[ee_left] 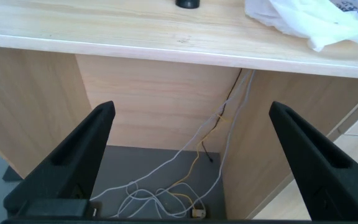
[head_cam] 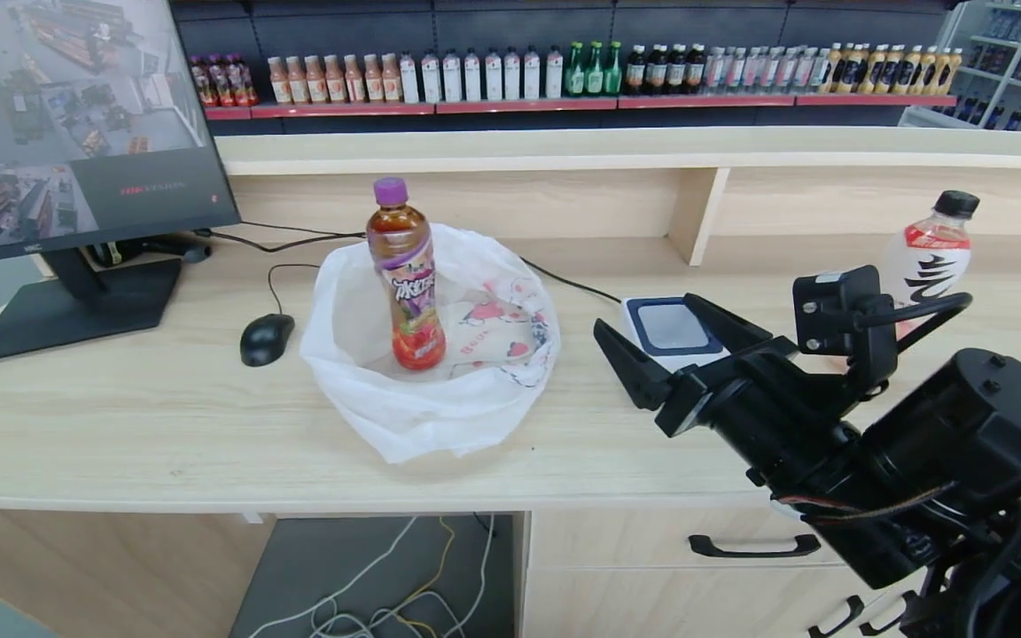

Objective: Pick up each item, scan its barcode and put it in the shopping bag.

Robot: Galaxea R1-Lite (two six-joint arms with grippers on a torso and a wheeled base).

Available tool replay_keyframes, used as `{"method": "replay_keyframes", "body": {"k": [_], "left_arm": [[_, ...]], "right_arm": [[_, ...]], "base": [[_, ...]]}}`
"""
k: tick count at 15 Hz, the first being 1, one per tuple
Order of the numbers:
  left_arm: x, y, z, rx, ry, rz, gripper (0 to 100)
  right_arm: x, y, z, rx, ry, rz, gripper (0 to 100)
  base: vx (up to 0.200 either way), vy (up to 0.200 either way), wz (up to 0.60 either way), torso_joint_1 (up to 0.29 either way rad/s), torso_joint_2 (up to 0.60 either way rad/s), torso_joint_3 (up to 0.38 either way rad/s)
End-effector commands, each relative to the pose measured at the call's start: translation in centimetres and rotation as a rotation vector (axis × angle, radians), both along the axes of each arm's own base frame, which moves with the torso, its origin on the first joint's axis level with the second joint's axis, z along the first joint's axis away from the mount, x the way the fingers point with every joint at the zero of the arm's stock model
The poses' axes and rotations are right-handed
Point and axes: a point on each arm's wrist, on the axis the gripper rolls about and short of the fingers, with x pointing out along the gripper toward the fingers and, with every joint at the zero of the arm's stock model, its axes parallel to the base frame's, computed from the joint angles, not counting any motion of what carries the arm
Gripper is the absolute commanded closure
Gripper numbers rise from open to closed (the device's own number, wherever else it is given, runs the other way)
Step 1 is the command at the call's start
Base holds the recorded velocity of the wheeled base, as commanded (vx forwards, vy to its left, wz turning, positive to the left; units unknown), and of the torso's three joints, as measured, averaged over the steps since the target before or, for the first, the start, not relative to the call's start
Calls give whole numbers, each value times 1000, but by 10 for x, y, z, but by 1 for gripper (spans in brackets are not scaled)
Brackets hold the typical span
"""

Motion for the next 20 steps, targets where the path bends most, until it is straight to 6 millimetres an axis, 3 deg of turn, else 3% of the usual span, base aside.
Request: {"method": "replay_keyframes", "body": {"k": [1,13,17,20], "left_arm": [[0,0,0,0,0,1,0],[0,0,0,0,0,1,0],[0,0,0,-2,0,1,0],[0,0,0,-3,0,1,0]], "right_arm": [[-1,1,0,1,-2,6,0],[-10,6,3,8,-8,42,0],[-13,10,0,-2,3,57,0],[-2,-16,-9,-27,36,-41,0]], "base": [[0,-200,0,2,7,-2],[0,-200,0,5,4,4],[0,0,0,0,0,0],[0,0,0,0,0,0]]}}
